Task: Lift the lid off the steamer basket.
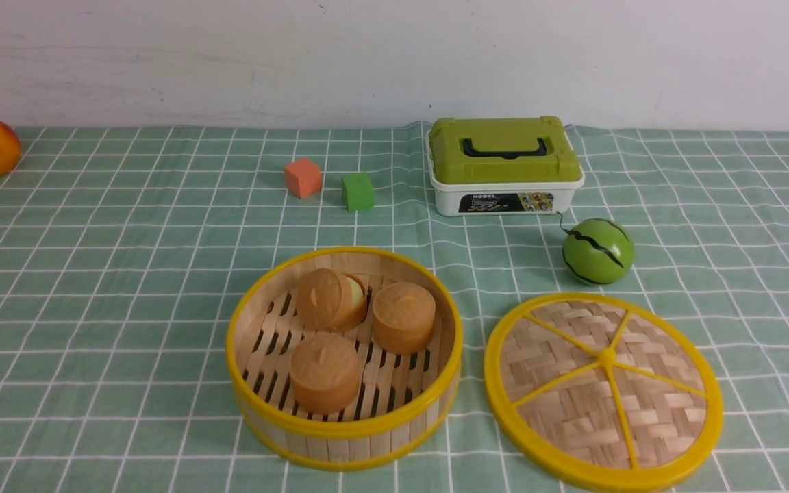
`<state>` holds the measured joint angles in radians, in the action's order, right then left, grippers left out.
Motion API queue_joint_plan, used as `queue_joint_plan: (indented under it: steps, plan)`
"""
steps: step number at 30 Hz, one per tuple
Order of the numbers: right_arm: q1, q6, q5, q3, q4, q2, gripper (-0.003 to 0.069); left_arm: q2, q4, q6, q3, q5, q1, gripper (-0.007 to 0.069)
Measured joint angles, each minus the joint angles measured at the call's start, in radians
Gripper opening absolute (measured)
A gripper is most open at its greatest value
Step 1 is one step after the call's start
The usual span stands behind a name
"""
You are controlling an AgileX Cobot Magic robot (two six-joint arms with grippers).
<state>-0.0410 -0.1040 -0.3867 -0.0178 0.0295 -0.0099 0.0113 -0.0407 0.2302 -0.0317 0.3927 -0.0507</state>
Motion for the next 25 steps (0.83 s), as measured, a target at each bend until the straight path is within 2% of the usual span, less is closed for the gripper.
queue_joint_plan:
  steps: [25]
  plan:
    - [0.000, 0.000, 0.000, 0.000, 0.000, 0.000, 0.0129, 0.000, 0.000, 0.000, 0.000, 0.000, 0.000, 0.0239]
